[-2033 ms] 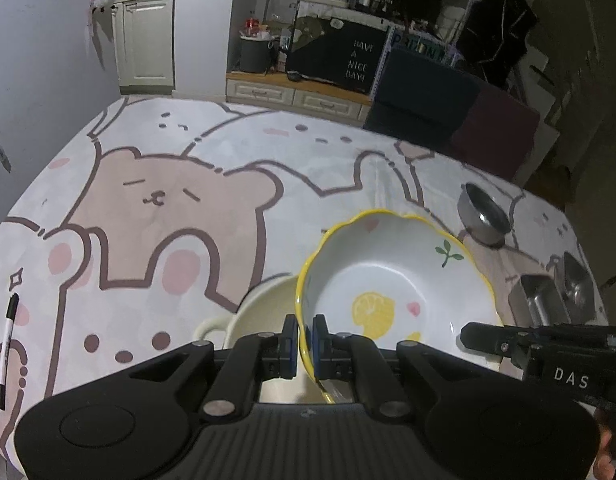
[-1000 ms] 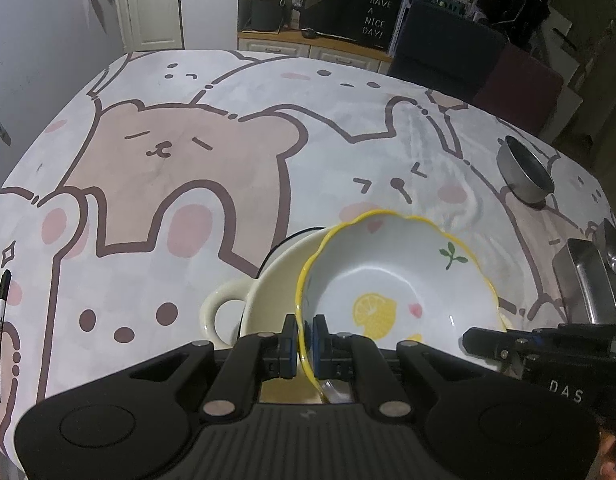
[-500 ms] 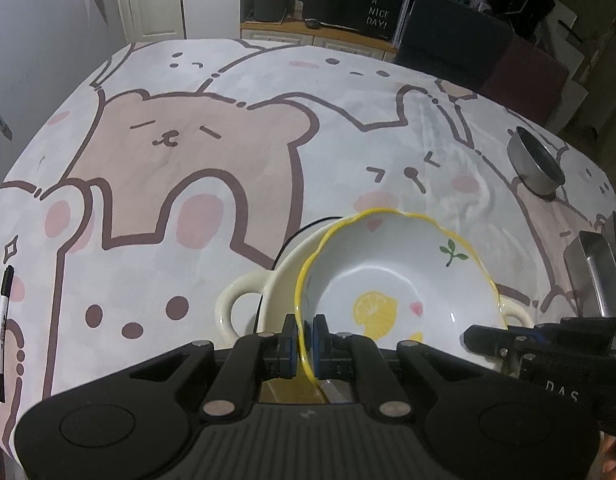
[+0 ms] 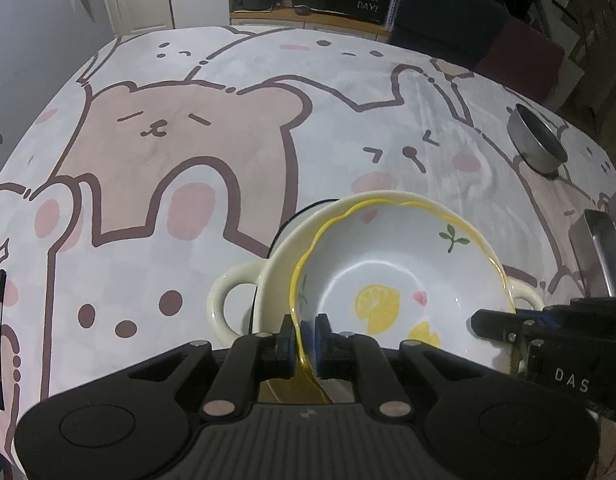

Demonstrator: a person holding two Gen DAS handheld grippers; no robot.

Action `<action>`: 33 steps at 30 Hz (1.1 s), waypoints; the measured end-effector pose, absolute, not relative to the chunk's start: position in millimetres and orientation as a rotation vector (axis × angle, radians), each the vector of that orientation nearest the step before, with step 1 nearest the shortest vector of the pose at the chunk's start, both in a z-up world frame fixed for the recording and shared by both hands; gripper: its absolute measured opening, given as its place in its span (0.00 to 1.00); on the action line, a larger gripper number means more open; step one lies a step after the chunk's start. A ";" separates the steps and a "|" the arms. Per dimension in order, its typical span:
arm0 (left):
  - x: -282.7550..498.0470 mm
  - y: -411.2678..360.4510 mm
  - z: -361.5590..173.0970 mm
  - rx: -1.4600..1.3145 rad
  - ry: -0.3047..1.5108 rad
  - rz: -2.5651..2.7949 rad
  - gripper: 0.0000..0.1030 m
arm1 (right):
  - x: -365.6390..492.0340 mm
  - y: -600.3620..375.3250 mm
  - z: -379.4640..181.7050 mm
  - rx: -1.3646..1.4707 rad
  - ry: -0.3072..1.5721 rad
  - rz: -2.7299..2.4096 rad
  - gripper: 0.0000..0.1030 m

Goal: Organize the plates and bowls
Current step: 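Lower the lemon bowl into the cream bowl with both grippers, then hold the lemon bowl seated inside the cream bowl with both grippers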

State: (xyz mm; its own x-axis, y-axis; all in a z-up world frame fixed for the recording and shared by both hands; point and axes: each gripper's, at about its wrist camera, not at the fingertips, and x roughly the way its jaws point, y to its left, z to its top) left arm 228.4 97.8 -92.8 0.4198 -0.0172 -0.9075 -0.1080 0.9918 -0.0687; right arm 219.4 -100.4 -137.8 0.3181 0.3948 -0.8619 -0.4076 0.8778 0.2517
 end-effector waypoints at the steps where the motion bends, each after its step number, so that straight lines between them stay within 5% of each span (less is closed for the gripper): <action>1: 228.7 97.2 -93.5 -0.119 1.139 0.057 0.10 | 219.5 -100.2 -138.1 -0.015 1.130 0.526 0.14; 33: 231.2 90.9 -100.2 -0.049 1.163 0.035 0.14 | 217.3 -100.3 -133.1 -0.024 1.125 0.521 0.15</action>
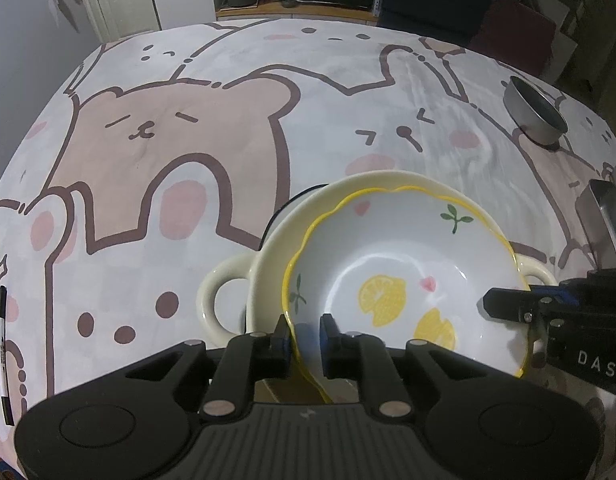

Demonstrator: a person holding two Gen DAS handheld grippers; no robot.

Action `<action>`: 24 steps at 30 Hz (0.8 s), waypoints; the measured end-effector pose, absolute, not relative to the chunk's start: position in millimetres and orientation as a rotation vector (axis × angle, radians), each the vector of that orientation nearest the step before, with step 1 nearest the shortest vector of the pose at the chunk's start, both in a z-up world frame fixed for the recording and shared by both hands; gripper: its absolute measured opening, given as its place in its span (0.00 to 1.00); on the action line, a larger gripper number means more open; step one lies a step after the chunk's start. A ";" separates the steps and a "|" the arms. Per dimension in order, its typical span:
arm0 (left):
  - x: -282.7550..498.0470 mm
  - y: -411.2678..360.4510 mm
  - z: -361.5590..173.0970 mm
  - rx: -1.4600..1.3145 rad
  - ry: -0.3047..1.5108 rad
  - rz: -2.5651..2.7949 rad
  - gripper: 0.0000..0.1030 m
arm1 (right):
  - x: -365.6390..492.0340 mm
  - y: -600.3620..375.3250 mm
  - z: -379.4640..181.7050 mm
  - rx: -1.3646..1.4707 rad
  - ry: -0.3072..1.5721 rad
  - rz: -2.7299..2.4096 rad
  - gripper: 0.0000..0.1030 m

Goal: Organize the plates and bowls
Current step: 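Hold the lemon bowl seated inside the cream bowl with both grippers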

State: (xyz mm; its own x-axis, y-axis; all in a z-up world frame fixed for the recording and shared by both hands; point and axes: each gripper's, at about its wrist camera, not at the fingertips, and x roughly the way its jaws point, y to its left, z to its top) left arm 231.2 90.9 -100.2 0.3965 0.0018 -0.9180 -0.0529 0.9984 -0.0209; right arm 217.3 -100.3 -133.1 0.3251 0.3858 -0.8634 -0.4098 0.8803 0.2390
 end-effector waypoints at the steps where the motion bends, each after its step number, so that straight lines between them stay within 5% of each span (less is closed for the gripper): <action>1: 231.0 91.0 -99.8 -0.049 1.162 0.035 0.14 | 217.3 -100.1 -133.0 -0.025 1.125 0.522 0.15; 24: 226.3 96.7 -93.7 -0.029 1.125 0.024 0.10 | 214.9 -89.0 -140.1 -0.113 1.150 0.559 0.24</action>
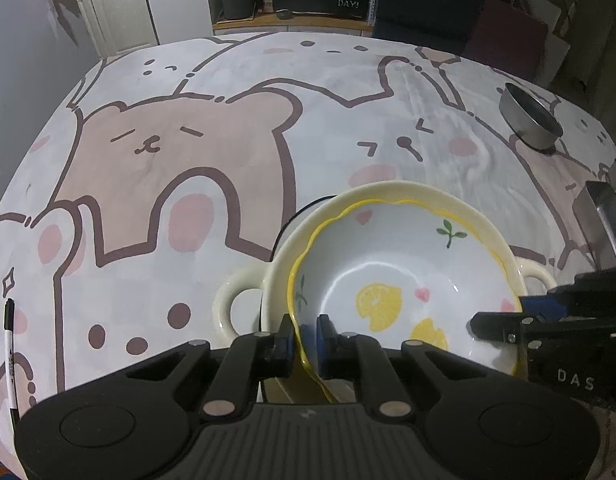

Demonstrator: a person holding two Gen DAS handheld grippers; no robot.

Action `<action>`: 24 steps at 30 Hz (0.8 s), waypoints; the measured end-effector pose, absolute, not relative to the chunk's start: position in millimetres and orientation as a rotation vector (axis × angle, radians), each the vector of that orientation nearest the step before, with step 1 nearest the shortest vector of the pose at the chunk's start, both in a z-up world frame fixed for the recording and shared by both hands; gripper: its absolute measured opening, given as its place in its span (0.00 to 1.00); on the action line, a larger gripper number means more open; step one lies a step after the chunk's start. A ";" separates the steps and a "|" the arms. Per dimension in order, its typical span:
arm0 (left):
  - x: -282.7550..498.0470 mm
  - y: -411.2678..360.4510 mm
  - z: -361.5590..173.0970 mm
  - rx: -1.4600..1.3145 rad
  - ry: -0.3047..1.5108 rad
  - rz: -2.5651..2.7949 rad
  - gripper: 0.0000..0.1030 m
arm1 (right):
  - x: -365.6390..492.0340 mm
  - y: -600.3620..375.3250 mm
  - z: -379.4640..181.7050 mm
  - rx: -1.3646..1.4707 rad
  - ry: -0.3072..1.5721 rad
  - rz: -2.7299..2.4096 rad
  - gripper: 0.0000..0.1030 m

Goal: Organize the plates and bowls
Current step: 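Hold the lemon bowl seated inside the cream bowl with both grippers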

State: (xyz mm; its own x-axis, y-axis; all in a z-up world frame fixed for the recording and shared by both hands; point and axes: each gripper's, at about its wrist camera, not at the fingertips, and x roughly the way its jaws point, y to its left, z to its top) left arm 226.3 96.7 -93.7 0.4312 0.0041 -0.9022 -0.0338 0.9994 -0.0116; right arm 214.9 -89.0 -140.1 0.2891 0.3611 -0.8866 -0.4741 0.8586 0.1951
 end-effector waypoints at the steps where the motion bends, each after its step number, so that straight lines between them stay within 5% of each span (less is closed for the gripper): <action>1: 226.5 97.2 -93.8 -0.032 1.125 0.022 0.10 | 216.1 -90.9 -140.9 -0.092 1.162 0.561 0.24; 14: 226.8 99.0 -95.7 -0.049 1.135 0.010 0.10 | 230.8 -111.0 -145.8 0.150 1.251 0.529 0.25; 24: 226.7 97.9 -95.6 -0.047 1.136 0.005 0.10 | 237.6 -129.5 -150.0 0.368 1.303 0.475 0.34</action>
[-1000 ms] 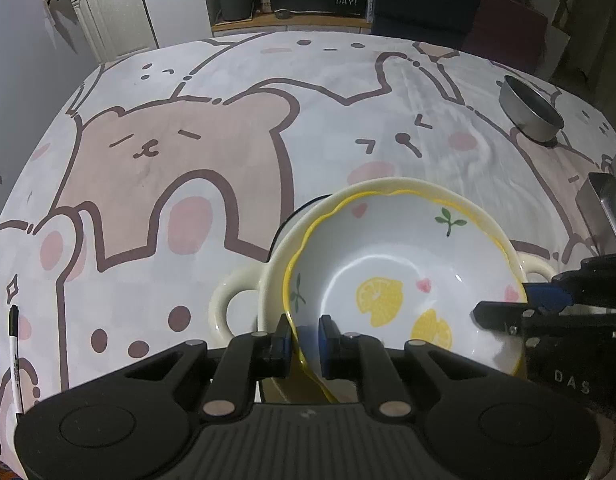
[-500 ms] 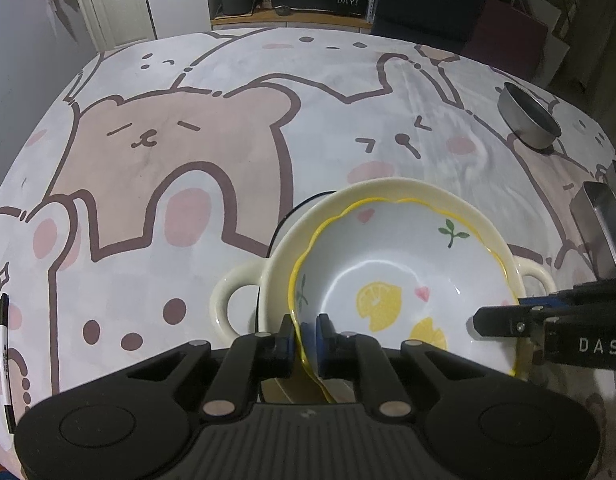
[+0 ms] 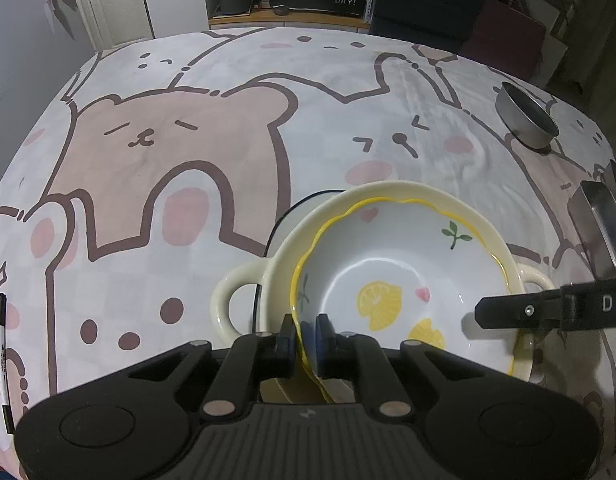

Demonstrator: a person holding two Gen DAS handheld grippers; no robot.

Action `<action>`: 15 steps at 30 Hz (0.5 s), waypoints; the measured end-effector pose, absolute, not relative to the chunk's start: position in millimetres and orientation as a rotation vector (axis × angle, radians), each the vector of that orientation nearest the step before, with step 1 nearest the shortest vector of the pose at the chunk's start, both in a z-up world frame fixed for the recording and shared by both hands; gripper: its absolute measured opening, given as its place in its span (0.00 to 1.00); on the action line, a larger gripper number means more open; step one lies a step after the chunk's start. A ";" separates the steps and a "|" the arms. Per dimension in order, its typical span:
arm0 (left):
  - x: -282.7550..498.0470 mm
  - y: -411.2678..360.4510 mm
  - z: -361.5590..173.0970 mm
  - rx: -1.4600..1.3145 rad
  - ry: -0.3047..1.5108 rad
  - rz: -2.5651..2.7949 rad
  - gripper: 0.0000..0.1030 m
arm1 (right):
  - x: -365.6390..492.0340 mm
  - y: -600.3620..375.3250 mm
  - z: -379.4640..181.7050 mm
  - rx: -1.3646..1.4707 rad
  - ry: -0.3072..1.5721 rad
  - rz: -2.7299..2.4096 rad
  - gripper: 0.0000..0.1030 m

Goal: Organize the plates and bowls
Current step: 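Hold the lemon bowl seated inside the cream bowl with both grippers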

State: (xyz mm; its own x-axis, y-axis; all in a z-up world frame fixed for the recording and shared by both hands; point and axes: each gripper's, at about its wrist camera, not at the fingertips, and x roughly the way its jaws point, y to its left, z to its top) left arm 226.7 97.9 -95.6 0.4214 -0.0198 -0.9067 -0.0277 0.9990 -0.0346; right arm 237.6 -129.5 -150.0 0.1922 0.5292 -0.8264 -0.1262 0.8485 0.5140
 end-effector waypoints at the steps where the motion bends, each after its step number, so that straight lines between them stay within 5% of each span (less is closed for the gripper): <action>1: 227.0 97.9 -96.0 -0.045 1.136 0.005 0.10 | 238.2 -130.1 -150.1 0.384 1.311 0.466 0.36; 9: 228.4 94.0 -98.0 -0.040 1.145 0.003 0.10 | 234.8 -127.3 -138.8 0.336 1.279 0.445 0.38; 15: 228.4 91.6 -98.5 -0.030 1.149 0.005 0.11 | 232.9 -122.6 -139.0 0.238 1.267 0.443 0.20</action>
